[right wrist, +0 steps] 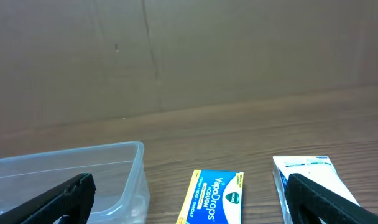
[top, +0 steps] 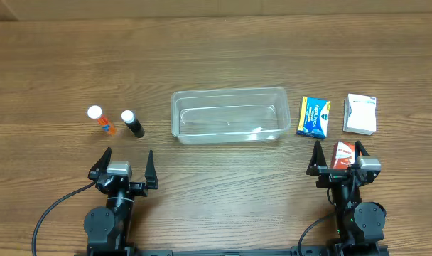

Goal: Pack container

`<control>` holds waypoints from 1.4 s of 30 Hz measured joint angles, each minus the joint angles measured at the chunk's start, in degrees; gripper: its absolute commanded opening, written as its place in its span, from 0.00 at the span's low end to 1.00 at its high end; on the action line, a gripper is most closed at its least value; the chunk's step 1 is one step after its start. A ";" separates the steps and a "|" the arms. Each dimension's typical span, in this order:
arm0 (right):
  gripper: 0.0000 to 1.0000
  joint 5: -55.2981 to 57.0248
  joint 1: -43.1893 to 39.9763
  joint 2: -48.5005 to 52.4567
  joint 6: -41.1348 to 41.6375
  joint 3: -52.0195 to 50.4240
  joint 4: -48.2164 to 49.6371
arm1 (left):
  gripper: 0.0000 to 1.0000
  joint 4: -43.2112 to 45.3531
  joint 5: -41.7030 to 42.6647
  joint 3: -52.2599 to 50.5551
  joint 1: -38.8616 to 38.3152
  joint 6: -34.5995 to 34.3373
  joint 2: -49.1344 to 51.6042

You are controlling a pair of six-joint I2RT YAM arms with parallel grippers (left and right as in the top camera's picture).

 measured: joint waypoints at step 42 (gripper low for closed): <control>1.00 0.02 1.22 0.94 0.00 -0.02 0.00 | 1.00 0.00 0.00 0.00 0.00 0.00 0.00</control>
